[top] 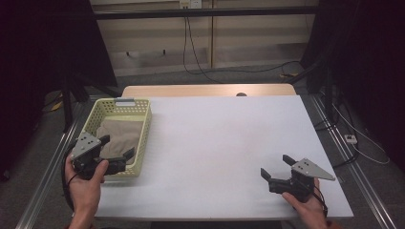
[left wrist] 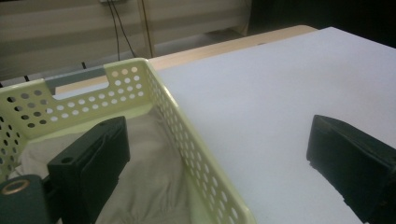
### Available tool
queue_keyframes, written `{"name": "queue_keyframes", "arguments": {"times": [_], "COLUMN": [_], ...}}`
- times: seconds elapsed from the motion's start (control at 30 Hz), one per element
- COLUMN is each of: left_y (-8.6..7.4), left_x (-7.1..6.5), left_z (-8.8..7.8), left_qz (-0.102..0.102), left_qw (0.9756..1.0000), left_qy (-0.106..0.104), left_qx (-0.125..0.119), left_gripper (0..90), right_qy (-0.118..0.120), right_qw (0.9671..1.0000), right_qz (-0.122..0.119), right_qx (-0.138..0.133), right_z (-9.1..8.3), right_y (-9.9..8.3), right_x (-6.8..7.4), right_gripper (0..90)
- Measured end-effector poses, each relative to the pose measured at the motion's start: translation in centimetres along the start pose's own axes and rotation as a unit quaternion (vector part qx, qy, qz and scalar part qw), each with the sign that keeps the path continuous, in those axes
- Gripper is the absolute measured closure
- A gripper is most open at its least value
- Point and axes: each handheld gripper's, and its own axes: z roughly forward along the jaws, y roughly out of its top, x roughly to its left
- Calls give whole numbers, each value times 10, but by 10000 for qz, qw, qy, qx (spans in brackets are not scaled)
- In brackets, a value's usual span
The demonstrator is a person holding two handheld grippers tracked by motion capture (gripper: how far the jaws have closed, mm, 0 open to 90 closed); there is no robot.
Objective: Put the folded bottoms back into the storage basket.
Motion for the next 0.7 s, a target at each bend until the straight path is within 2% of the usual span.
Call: {"name": "queue_keyframes", "arguments": {"times": [0.13,0.2,0.37,0.7], "left_y": [1,2,7,14], "left_x": [-6,-9,-18,-32], "left_z": [6,9,16,30], "left_qz": [-103,-54,108,255], "left_qw": [9999,9999,9997,9988], "left_qy": [25,-89,-184,-399], "left_qx": [80,72,102,126], "left_gripper": [61,61,61,61], "right_qy": [13,6,13,28], "right_qw": [10000,10000,10000,10000], "right_qz": [3,13,6,-11], "right_qx": [-2,0,-1,9], "right_z": [0,0,0,1], "right_y": [0,0,0,0], "right_x": [0,0,1,0], "right_gripper": [46,46,46,46]}}
